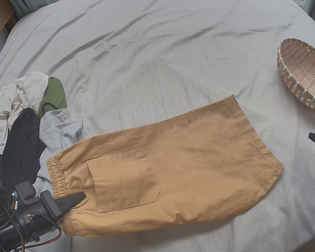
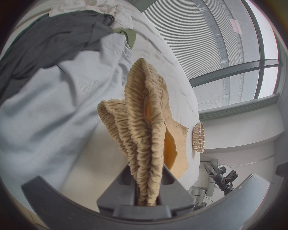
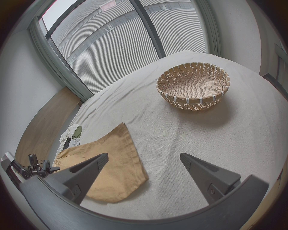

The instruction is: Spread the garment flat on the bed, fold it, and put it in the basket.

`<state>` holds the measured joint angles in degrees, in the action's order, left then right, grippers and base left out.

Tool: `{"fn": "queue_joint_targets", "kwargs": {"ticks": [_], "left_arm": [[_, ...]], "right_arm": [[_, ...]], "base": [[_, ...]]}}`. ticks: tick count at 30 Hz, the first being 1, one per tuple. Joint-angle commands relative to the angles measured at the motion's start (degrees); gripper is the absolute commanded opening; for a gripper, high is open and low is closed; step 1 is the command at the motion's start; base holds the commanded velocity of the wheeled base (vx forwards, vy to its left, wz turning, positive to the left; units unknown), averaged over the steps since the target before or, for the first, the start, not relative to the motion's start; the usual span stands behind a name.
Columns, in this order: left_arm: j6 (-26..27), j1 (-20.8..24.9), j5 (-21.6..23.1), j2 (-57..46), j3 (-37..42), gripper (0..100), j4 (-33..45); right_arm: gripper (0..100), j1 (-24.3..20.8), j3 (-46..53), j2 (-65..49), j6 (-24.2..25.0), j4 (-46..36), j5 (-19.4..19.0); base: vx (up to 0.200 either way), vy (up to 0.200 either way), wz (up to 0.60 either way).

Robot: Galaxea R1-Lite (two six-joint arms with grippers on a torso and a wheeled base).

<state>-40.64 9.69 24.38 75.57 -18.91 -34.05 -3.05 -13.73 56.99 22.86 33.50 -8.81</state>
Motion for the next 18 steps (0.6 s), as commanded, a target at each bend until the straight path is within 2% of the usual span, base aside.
{"fn": "queue_joint_targets", "kwargs": {"ticks": [1,5,9,15,18], "left_arm": [[2.67,-5.47,1.37,-6.66,-1.92,0,5.4],[4.87,-5.74,1.28,-6.84,-3.5,0,9.88],[5.66,-4.86,1.28,-6.93,-4.73,0,11.2],[5.66,1.65,-0.39,-6.4,-7.11,0,11.2],[5.66,6.22,-2.94,-5.08,-8.6,0,11.37]], "right_arm": [[100,-0.03,-0.6,1.28,-0.01,0.07,-0.06],[100,-0.03,-0.51,1.19,-0.01,0.07,-0.06],[100,0.06,-0.42,1.1,-0.01,0.07,-0.06],[100,0.06,-0.25,1.28,0.08,0.07,-0.06],[100,0.06,-0.16,1.19,0.08,0.07,-0.06]], "base": [[0.0,0.0,0.0],[0.0,0.0,0.0],[0.0,0.0,0.0],[0.0,0.0,0.0],[0.0,0.0,0.0]]}}
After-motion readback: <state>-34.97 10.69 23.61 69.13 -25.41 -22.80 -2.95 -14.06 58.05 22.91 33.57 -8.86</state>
